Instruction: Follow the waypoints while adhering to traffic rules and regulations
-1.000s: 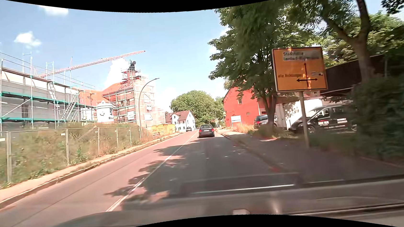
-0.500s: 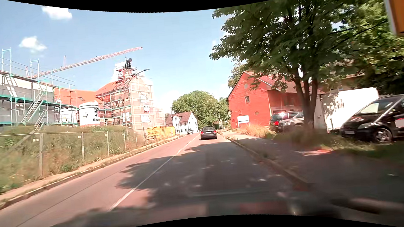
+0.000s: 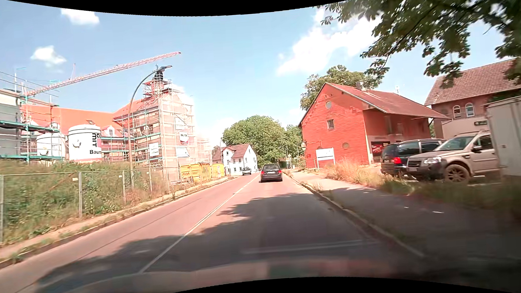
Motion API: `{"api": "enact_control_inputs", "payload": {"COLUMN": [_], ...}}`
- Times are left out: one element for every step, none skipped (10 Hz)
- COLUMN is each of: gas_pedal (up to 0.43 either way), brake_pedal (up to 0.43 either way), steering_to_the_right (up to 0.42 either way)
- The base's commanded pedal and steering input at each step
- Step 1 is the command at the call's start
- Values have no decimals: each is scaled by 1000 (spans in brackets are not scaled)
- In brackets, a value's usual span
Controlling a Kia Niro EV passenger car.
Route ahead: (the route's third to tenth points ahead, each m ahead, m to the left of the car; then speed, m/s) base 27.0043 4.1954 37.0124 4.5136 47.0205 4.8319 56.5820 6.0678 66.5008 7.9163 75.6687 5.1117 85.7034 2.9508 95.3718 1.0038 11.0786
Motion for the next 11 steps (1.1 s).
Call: {"api": "enact_control_inputs", "payload": {"gas_pedal": [150, 138, 130, 118, 110, 98, 98, 98, 87, 87, 79], "brake_pedal": [0, 0, 0, 0, 0, 0, 0, 0, 0, 0, 0], "steering_to_the_right": [-10, -10, -10, -10, -10, -10, -9, -8, -5, -3, -3]}}
